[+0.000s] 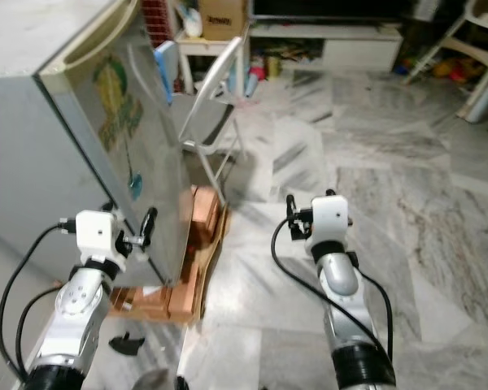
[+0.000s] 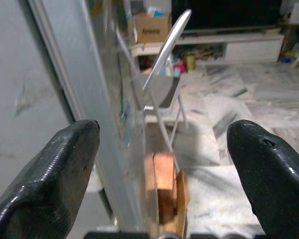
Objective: Restocking fridge
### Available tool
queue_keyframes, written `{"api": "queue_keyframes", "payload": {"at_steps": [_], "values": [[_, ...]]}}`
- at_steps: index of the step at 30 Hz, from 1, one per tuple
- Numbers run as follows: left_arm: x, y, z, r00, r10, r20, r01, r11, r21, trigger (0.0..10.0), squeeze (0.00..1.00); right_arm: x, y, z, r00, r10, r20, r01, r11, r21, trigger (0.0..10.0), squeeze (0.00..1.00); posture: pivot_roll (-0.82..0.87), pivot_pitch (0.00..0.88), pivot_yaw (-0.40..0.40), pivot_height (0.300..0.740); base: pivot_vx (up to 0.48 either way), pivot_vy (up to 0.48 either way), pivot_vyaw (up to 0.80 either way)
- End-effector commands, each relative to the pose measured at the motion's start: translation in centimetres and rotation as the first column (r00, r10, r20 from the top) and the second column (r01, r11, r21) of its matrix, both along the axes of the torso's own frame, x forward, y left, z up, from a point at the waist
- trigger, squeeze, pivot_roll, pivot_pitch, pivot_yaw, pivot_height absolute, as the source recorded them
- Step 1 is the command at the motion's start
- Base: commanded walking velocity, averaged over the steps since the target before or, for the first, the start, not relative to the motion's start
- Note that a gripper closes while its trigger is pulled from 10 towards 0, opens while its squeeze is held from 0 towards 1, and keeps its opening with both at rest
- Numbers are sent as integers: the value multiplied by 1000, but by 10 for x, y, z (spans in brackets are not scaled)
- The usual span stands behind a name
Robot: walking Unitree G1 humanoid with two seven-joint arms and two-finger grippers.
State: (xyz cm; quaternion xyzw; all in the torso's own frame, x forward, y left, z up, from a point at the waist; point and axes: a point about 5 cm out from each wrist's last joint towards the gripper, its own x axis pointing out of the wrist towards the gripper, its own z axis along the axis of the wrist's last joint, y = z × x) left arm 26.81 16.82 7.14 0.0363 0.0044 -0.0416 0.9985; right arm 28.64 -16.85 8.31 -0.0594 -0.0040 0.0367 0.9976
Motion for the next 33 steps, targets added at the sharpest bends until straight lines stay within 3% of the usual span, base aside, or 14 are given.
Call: {"api": "queue_keyframes", "payload": {"at_steps": [1, 14, 33], "values": [[2, 5, -2, 999, 37, -15, -37, 999, -6, 10000, 0, -1, 1, 4, 1000, 17, 16, -17, 1000, -2, 10000, 0, -52, 1, -6, 740, 0, 0, 0], [13, 17, 2, 996, 95, -4, -94, 995, 13, 10000, 0, -6, 3, 5, 998, 55, 22, -55, 998, -8, 10000, 0, -66, 5, -5, 740, 0, 0, 458], [9, 13, -1, 997, 81, -4, -81, 997, 1, 10000, 0, -6, 3, 4, 999, 43, 13, -43, 999, -20, 10000, 0, -58, 7, -10, 740, 359, 0, 0]]}}
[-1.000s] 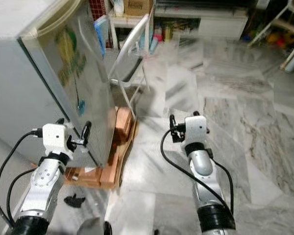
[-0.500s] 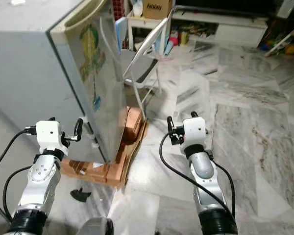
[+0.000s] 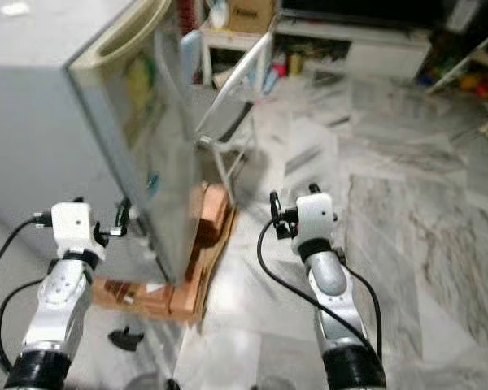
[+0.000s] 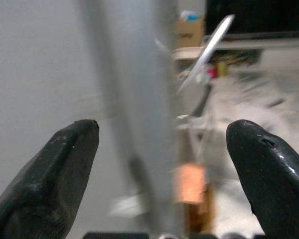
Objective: Restocking fridge
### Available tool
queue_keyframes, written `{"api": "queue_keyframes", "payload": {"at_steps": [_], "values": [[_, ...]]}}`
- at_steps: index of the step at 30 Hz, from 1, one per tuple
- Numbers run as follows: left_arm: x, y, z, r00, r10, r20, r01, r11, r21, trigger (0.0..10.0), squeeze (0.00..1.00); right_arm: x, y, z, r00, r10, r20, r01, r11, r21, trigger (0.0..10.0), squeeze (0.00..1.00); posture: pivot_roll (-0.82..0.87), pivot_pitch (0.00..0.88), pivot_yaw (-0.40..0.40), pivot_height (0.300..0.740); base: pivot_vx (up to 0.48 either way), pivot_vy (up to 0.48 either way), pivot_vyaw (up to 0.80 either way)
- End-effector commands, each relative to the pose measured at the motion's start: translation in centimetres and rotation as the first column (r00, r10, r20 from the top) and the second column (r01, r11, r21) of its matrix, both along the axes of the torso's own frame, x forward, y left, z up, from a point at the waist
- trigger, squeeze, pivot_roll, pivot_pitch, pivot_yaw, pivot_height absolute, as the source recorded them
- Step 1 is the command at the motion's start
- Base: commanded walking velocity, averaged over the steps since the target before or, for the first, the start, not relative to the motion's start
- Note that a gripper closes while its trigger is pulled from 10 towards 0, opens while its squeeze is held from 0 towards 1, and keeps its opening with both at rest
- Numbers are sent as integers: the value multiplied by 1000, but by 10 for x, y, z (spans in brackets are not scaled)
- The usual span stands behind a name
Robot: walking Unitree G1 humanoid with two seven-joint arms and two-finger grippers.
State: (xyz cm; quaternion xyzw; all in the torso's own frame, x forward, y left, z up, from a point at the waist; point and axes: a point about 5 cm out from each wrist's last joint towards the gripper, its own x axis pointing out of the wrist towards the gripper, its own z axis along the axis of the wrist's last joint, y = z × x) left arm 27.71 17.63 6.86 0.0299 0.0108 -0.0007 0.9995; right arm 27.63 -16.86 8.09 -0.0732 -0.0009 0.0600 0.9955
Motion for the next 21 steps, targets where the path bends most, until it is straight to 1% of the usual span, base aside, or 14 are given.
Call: {"api": "queue_keyframes", "payload": {"at_steps": [1, 4, 11, 17, 19, 21], "values": [[0, 5, 2, 1000, 0, 6, 0, 1000, 12, 10000, 0, 4, 3, 6, 1000, -3, 21, 2, 1000, 9, 10000, 0, -58, 7, -10, 740, 251, 0, 0], [-1, 6, 3, 1000, 12, 18, -12, 1000, 12, 10000, 0, 4, 3, 6, 1000, -2, 20, 1, 1000, 9, 10000, 0, -57, 10, -10, 740, 0, 0, 0], [-5, 9, 0, 999, 33, 7, -34, 999, 26, 10000, 0, 2, 3, 4, 1000, 1, 14, -1, 1000, 2, 10000, 0, -57, 14, -10, 740, 0, 0, 0], [-4, 7, -1, 1000, 19, -1, -19, 1000, 15, 10000, 0, 2, 4, 4, 1000, 1, 9, -1, 1000, 0, 10000, 0, -57, 14, -10, 740, 0, 0, 0], [1, 5, -2, 1000, 9, -8, -9, 1000, 11, 10000, 0, 2, 4, 3, 1000, 5, 5, -5, 1000, -1, 10000, 0, -63, 18, -16, 740, 0, 0, 0], [11, 6, -3, 999, 20, -31, -19, 1000, 18, 10000, 0, 0, 5, 5, 1000, 18, -1, -18, 1000, 5, 10000, 0, -66, 19, -17, 740, 0, 0, 0]]}}
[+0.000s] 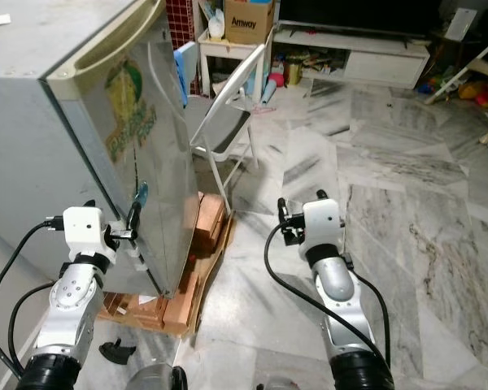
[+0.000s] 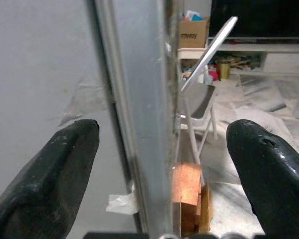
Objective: Restocking fridge
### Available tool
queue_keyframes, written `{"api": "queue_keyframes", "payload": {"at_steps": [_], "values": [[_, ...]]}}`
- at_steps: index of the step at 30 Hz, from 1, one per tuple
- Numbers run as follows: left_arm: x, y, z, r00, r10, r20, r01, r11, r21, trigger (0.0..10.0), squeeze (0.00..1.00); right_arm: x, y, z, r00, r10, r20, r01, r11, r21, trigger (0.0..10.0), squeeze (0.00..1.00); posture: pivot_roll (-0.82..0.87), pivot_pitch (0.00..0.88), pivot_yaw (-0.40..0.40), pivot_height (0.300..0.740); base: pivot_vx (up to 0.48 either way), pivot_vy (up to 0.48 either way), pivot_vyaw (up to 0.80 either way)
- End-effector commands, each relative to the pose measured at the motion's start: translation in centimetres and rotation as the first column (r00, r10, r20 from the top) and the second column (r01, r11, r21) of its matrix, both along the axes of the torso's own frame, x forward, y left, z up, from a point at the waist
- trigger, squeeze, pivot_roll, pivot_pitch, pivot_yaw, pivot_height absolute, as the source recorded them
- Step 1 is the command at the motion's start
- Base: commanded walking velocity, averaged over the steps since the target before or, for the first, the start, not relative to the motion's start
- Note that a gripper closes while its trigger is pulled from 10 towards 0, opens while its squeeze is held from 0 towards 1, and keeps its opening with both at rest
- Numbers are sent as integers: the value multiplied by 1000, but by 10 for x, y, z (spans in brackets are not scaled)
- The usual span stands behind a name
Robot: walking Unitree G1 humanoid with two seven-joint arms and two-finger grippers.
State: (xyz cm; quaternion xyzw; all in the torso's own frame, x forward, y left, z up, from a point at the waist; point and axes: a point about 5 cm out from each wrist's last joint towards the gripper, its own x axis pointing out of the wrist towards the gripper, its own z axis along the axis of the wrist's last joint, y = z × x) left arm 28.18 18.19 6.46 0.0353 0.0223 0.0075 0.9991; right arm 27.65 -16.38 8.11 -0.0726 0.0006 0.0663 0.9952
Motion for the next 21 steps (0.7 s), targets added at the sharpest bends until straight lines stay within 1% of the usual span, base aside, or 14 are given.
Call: {"api": "queue_keyframes", "payload": {"at_steps": [1, 2, 4, 6, 9, 10, 14, 16, 21], "values": [[8, 1, 1, 1000, 6, -11, -6, 1000, 5, 10000, 0, 0, 1, 5, 1000, 10, 4, -10, 1000, 6, 10000, 0, -66, 19, -17, 740, 0, 0, 0], [8, 1, 1, 1000, 8, -11, -8, 1000, 2, 10000, 0, 0, 1, 5, 1000, 14, 4, -14, 1000, 8, 10000, 0, -66, 19, -17, 740, 0, 0, 0], [17, 3, 3, 1000, 15, -12, -14, 1000, 1, 10000, 0, -4, 7, 8, 997, 72, 5, -72, 997, -9, 10000, 0, -74, 21, -13, 740, 0, 0, 0], [22, 4, 5, 1000, 14, -15, -14, 1000, 2, 10000, 0, -6, 9, 7, 996, 92, -1, -92, 996, -12, 10000, 0, -80, 23, -10, 740, 0, 0, 0], [26, 4, 6, 1000, 13, -16, -13, 1000, 7, 10000, 0, -8, 9, 6, 995, 101, -5, -101, 995, -16, 10000, 0, -80, 23, -10, 740, 0, 0, 0], [29, 5, 6, 999, 28, -18, -28, 999, 18, 10000, 0, -10, 9, 5, 995, 102, -11, -102, 995, -17, 10000, 0, -87, 28, -13, 740, 0, 0, 0], [38, 2, 6, 999, 17, -36, -16, 1000, 22, 10000, 0, -15, 11, 3, 994, 111, -22, -111, 994, -20, 10000, 0, -87, 28, -13, 740, 0, 0, 0], [45, 3, 8, 999, 26, -42, -25, 1000, 19, 10000, 0, -18, 10, 4, 993, 113, -26, -114, 993, -22, 10000, 0, -108, 34, -14, 740, 0, 0, 0], [48, 4, 9, 999, 29, -45, -28, 999, 17, 10000, 0, -20, 9, 4, 993, 113, -29, -114, 993, -24, 10000, 0, -116, 37, -12, 740, 0, 0, 0]]}}
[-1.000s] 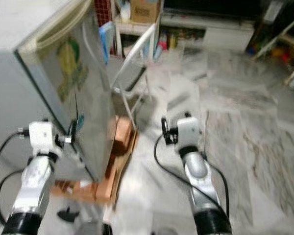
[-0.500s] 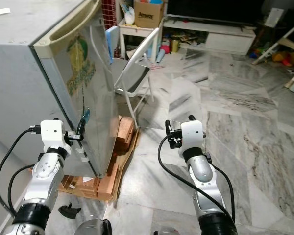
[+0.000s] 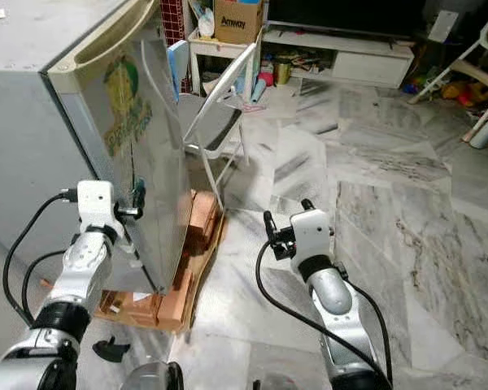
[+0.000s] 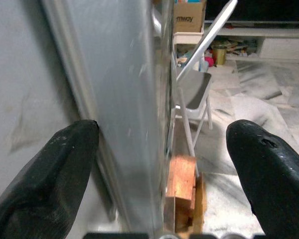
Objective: Restocking fridge
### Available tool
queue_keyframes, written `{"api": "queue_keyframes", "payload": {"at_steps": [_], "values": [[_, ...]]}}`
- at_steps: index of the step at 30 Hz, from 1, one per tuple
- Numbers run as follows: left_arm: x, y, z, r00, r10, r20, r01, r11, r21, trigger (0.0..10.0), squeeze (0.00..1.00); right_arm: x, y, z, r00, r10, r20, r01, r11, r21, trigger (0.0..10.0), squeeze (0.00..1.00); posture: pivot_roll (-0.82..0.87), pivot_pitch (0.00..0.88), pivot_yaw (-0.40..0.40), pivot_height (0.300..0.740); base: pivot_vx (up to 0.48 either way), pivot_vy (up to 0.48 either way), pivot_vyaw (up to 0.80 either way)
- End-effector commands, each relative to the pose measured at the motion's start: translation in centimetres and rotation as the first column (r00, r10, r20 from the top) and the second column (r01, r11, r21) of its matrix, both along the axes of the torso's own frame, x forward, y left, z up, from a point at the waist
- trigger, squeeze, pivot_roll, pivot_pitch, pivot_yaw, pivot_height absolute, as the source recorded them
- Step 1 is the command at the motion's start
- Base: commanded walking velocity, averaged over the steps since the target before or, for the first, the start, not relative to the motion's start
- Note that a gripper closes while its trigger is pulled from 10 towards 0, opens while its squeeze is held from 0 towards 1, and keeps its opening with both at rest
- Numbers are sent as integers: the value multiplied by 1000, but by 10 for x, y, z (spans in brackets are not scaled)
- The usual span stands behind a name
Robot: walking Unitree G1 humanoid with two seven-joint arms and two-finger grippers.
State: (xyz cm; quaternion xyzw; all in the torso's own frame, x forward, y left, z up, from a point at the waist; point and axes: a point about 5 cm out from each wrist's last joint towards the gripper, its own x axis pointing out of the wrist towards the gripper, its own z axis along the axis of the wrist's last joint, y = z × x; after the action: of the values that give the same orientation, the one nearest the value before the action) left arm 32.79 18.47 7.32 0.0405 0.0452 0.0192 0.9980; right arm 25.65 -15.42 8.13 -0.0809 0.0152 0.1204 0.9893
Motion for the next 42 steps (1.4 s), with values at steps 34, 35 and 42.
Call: {"api": "queue_keyframes", "payload": {"at_steps": [34, 35, 42], "values": [[-20, -250, 91, 505, -803, 315, 840, 542, 36, 10000, 0, -84, -61, -55, 947, -236, -220, 229, 972, -56, 10000, 0, -138, 14, 11, 740, 0, 0, 0], [-15, -241, 90, 533, -785, 316, 822, 569, 28, 10000, 0, -84, -61, -58, 945, -237, -223, 230, 971, -57, 10000, 0, -138, 14, 11, 740, 0, 0, 0], [-4, -161, 51, 720, -658, 222, 674, 739, 5, 10000, 0, -68, -59, -62, 954, -235, -186, 230, 972, -44, 10000, 0, -114, 10, 12, 740, 0, -40, 0]]}}
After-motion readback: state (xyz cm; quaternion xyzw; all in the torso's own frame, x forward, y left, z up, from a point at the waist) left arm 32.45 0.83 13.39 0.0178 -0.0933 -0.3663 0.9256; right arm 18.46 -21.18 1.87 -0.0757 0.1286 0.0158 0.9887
